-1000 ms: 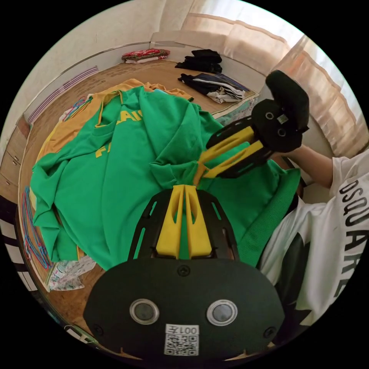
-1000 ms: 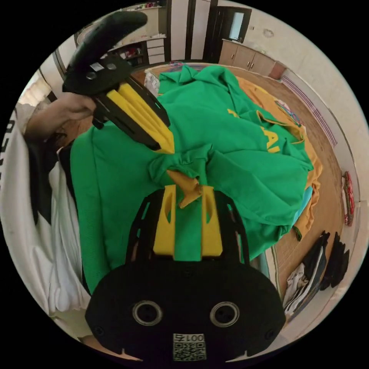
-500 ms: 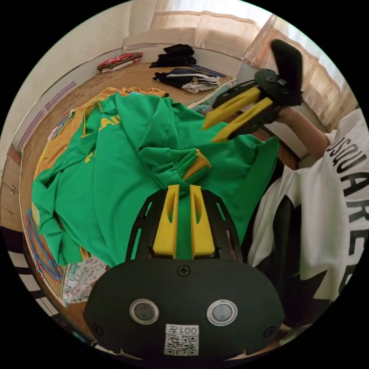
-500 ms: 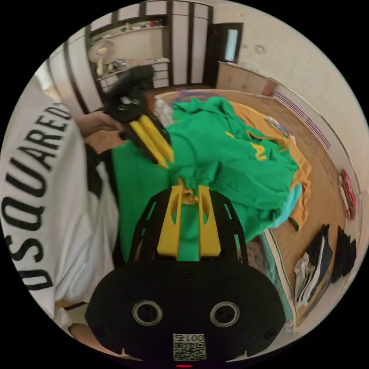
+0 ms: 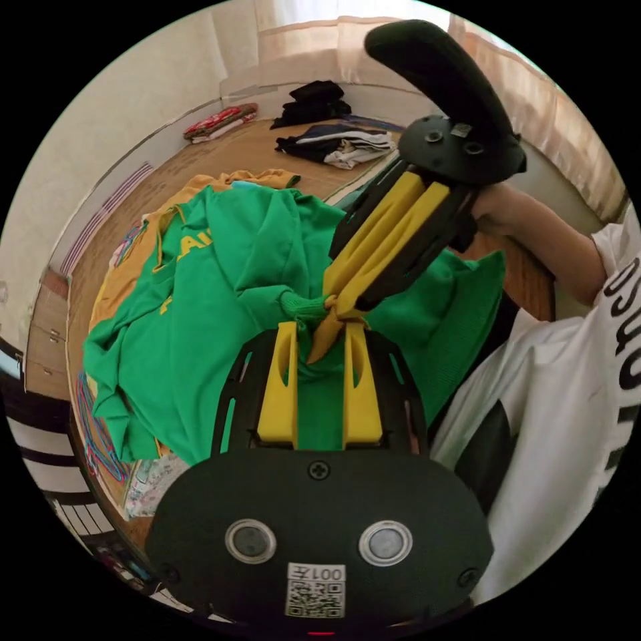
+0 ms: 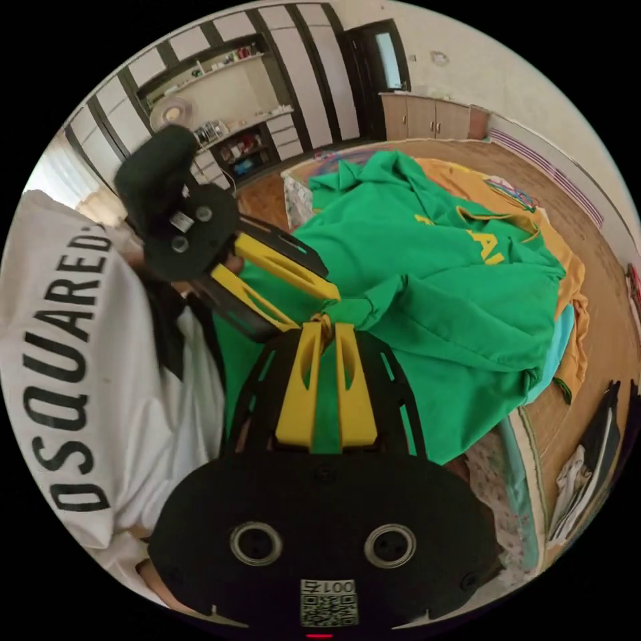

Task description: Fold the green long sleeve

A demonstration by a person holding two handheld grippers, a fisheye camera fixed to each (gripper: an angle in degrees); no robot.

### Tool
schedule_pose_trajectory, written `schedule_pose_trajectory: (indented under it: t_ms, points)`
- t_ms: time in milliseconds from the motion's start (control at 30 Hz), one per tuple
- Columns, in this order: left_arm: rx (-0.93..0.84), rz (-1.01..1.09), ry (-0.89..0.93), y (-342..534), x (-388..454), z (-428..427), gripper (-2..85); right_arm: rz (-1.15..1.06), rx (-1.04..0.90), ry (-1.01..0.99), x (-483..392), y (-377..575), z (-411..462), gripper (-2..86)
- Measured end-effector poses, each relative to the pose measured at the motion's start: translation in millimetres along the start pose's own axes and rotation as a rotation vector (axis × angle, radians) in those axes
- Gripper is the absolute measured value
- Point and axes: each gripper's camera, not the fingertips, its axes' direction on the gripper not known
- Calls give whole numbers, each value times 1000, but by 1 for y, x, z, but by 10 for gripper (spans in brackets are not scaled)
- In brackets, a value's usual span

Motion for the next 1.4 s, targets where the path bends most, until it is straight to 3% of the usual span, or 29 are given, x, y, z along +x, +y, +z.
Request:
schedule_pose_trajectory:
  t_ms: [233, 467, 800, 1000, 1133, 1267, 1400]
  points:
    - [5, 17, -37, 19, 3, -35, 25, -35, 34, 25, -43, 17, -24, 9]
    - [-17, 170, -151, 46, 3, -72, -4, -82, -41, -145, -52, 40, -22, 10]
    - [-122, 388, -138, 25, 13, -51, 22, 30, 58, 98, -6, 46, -22, 83]
    - [-99, 329, 13, 23, -35, -77, 37, -42, -185, 75, 2, 37, 34, 81]
    - [60, 256, 72, 21, -75, -111, 31, 13, -96, 183, 21, 56, 10, 84]
    - [315, 62, -61, -9, -138, -128, 13, 212, 7, 404, 74, 79, -24, 104]
    - [342, -54, -183, -99, -203, -82, 40, 261, -38, 496, 114, 84, -14, 121]
